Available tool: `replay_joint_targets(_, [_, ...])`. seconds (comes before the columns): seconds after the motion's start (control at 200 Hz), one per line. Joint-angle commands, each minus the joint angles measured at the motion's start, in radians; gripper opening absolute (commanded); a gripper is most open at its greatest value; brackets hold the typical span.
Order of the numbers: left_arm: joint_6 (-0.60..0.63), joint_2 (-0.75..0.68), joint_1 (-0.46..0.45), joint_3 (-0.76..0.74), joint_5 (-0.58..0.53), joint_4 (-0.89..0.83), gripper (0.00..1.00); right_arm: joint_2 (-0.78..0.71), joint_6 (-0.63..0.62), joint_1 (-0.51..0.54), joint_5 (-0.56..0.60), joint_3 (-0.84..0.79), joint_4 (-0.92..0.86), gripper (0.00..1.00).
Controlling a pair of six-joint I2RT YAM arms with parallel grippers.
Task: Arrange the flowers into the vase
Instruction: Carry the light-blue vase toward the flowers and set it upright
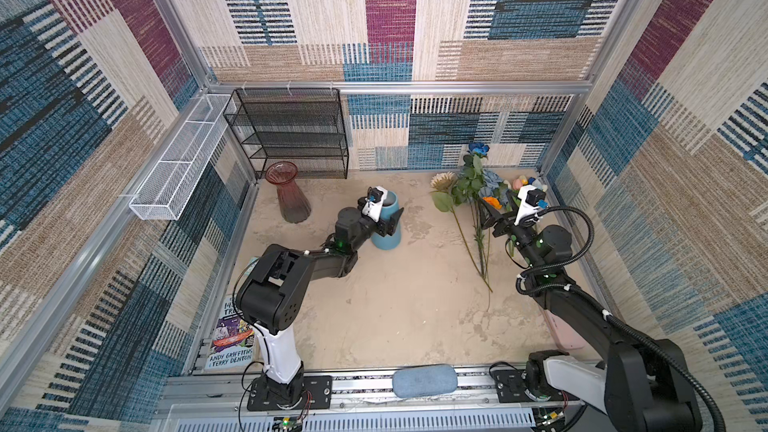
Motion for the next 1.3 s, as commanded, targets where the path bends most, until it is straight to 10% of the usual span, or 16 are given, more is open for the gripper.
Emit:
replay_joint_targets(0.0, [0.095,0.024,-0.066,0.066,0.022,0.057,0.33,0.024,0.024,0.001,0.006,0.023,0.048,1.00])
replay_joint_targets(0.591, [0.156,0.155,-0.078,0.138,0.010,0.154,0.41,0.118,0.047,0.003,-0.035,0.160,-0.113,0.97])
replay_joint_targets(0.721, [0.152,0.153,-0.068,0.144,0.010,0.140,0.52,0.162,0.057,0.003,-0.027,0.219,-0.207,0.94])
replay_joint_targets(0.911, [0.152,0.146,-0.059,0.128,0.001,0.168,1.00,0.228,0.045,0.007,-0.031,0.323,-0.348,0.92])
replay_joint_targets(1.292, [0.107,0.043,-0.046,0.100,0.064,0.117,1.00,0.222,0.037,0.015,-0.027,0.334,-0.373,0.95])
